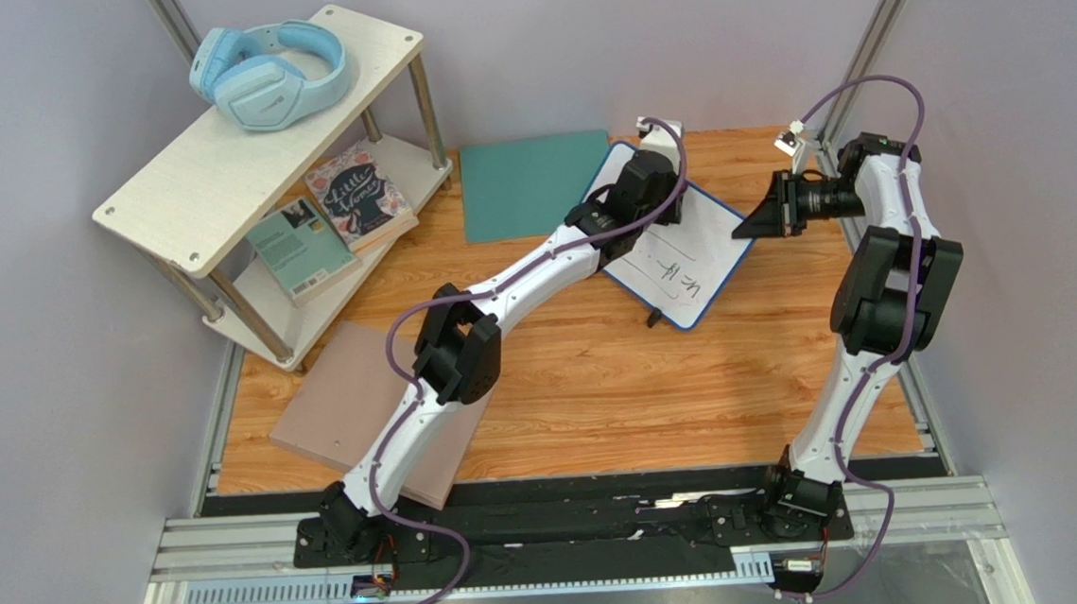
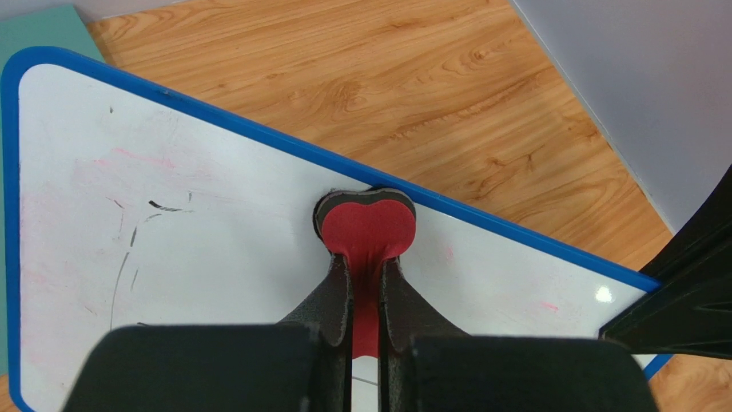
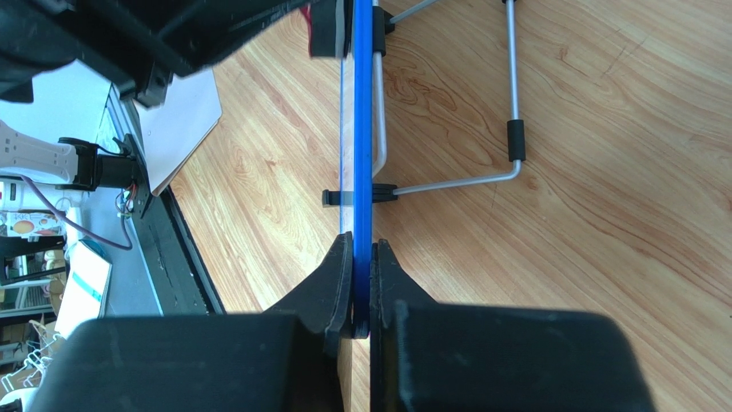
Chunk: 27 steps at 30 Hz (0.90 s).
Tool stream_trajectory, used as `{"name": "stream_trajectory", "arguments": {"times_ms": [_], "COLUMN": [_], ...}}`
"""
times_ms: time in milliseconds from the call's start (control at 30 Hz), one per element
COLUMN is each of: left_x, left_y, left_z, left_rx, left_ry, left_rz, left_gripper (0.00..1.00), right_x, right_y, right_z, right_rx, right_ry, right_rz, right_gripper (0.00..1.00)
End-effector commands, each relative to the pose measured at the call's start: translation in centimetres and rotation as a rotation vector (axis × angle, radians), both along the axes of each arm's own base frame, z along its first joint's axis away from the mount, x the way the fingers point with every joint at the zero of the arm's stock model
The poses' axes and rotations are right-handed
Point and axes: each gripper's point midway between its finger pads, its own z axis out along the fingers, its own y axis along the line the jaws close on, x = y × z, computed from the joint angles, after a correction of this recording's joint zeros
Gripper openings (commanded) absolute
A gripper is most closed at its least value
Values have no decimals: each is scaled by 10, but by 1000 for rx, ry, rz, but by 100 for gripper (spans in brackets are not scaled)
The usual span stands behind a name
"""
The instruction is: Erase the whiteboard
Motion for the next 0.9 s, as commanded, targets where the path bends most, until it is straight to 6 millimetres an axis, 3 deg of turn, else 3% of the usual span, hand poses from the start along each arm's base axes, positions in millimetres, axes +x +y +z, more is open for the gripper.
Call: {"name": "stream_trajectory", "arguments": {"times_ms": [0, 167, 333, 500, 633, 800, 867], "left_x": [8, 51, 62, 43, 14, -4, -15], "left_y": [13, 72, 111, 114, 116, 112, 100], "left_z": [-17, -24, -36, -62, -87, -89, -88], "left_rx": [15, -21, 20, 80, 116, 154, 215], "left_ry": [56, 116, 172, 281, 406, 354, 293], "left_rz": [19, 194, 263, 208, 159, 101, 42], "left_gripper": [0, 0, 0, 0, 0, 0, 0], "right_x": [3, 2, 0, -1, -2, -3, -3], "right_y": [-3, -4, -3, -3, -2, -1, 0], "right_z": [-16, -17, -19, -19, -18, -16, -16], "right_rx": [-137, -146, -148, -141, -137, -132, -128], "right_ry": [-66, -68, -65, -64, -66, -69, -71], "right_rz": [85, 93, 101, 99, 99, 99, 98], "right_gripper": [0, 0, 0, 0, 0, 0, 0]}}
